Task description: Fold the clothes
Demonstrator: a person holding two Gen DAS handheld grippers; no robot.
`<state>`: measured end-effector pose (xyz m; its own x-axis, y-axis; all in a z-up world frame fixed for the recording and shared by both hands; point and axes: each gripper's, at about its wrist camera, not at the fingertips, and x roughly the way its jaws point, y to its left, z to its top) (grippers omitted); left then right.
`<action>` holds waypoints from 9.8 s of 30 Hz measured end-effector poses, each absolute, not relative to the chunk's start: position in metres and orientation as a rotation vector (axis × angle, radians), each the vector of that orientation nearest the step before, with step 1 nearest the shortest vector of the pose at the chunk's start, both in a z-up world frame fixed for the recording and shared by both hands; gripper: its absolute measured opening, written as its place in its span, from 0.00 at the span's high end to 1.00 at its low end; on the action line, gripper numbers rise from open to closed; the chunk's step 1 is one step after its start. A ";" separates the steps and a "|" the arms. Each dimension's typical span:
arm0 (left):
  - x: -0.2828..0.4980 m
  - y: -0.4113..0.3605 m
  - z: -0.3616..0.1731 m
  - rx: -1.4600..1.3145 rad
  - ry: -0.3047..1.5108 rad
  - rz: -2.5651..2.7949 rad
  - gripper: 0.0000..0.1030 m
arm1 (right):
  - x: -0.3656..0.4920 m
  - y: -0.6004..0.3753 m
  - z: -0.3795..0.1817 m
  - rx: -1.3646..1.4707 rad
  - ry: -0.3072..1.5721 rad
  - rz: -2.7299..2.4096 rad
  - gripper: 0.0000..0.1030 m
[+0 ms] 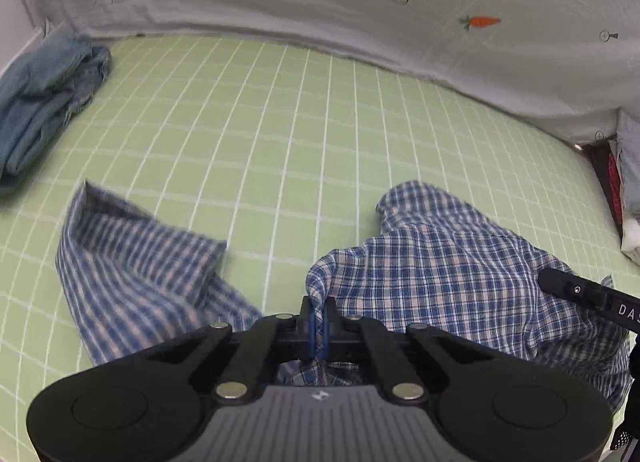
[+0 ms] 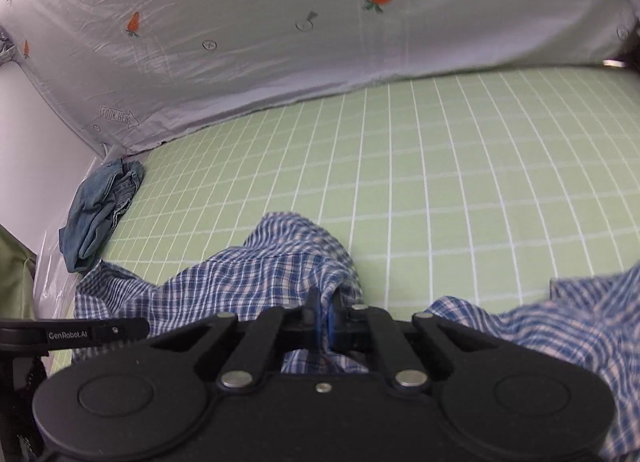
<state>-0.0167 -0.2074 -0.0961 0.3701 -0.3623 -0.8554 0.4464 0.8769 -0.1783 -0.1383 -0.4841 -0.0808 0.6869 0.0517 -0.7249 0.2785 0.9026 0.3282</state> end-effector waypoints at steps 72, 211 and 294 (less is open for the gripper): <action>-0.079 -0.057 -0.185 0.046 1.142 -0.108 0.16 | -0.291 -0.509 -0.174 0.377 0.943 -0.678 0.05; -0.084 -0.424 -0.182 0.397 1.338 -0.452 0.00 | -0.386 -0.817 -0.166 0.753 0.554 -1.303 0.50; -0.012 -0.325 -0.124 0.025 0.996 -0.265 0.00 | -0.189 -0.656 -0.152 0.359 0.915 -0.384 0.48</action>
<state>-0.0117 -0.3247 -0.1240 0.5142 -0.2096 -0.8317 0.2321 0.9675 -0.1003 -0.1891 -0.6562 -0.1522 0.5515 -0.1670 -0.8173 0.4661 0.8743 0.1359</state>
